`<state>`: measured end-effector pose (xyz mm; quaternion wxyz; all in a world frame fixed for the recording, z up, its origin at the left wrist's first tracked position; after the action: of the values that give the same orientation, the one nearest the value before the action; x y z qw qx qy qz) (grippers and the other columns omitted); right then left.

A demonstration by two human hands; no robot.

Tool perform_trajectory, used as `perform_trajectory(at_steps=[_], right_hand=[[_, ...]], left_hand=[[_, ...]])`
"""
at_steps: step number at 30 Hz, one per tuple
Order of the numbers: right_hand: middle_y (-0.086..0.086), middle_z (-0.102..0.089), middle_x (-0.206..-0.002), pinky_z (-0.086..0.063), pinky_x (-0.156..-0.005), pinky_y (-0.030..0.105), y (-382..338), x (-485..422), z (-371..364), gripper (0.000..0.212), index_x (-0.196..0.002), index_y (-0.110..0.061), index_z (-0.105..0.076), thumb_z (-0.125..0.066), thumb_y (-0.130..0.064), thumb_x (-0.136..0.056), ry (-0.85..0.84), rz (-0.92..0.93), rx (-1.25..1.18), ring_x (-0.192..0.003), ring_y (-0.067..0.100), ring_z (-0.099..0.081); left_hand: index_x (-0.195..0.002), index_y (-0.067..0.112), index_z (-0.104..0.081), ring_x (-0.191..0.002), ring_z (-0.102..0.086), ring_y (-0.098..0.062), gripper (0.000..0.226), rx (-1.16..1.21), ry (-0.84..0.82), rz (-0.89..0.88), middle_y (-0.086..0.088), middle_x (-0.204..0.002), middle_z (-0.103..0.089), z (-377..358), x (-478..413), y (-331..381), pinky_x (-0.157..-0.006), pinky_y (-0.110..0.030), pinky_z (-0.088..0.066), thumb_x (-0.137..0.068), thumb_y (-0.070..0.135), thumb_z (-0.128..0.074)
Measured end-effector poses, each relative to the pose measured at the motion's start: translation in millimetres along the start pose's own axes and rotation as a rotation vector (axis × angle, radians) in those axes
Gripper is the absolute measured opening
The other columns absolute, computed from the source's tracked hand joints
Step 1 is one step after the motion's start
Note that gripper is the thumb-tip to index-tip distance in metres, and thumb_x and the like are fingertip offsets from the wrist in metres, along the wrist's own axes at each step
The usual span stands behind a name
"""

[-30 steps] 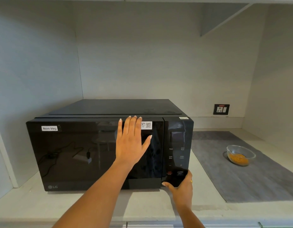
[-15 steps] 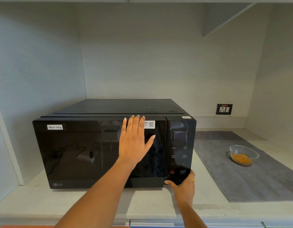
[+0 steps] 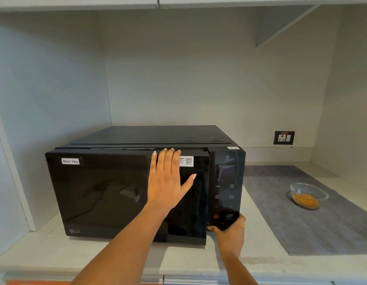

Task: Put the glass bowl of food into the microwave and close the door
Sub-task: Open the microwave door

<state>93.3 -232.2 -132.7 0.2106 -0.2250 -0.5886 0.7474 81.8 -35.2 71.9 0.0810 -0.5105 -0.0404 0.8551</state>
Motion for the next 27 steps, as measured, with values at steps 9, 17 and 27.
perform_trajectory(at_steps=[9, 17, 27], right_hand=[[0.018, -0.052, -0.122, -0.047, -0.096, 0.046, -1.0, 0.9, 0.5, 0.074, -0.125, -0.01, -0.034, -0.078, -0.003, -0.066, -0.011, 0.004, -0.01, -0.111, 0.036, -0.054], [0.02, -0.051, -0.125, -0.045, -0.098, 0.047, -4.1, 5.3, 0.7, 0.079, -0.13, -0.008, -0.032, -0.078, -0.003, -0.066, -0.058, 0.008, -0.018, -0.114, 0.037, -0.052], [0.018, -0.047, -0.134, -0.042, -0.101, 0.047, -18.1, 22.6, 9.2, 0.073, -0.134, -0.008, -0.03, -0.072, -0.009, -0.074, -0.051, 0.027, 0.019, -0.123, 0.037, -0.047]], left_hand=[[-0.125, 0.005, -0.054, -0.118, -0.059, -0.03, 0.075, -0.004, -0.05, -0.029, -0.013, -0.123, -0.063, 3.5, 0.4, -0.6, -0.105, -0.047, -0.038, -0.083, 0.063, -0.031], [-0.123, 0.005, -0.056, -0.116, -0.06, -0.029, 0.074, -0.006, -0.059, -0.031, -0.013, -0.121, -0.064, 13.9, 3.6, 0.3, -0.105, -0.047, -0.039, -0.084, 0.063, -0.032], [-0.119, 0.005, -0.06, -0.113, -0.062, -0.03, 0.073, 0.021, -0.105, -0.042, -0.013, -0.117, -0.066, 31.5, 10.7, -1.2, -0.102, -0.048, -0.041, -0.084, 0.061, -0.03]])
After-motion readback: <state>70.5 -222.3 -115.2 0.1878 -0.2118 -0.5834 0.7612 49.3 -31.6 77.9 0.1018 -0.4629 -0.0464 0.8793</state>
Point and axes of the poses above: each hand's wrist, its own x-axis away from the middle knuckle, its own z-axis out of the back of the hand, y = z × x, the point moved 10 cm from there along -x, towards the middle knuckle
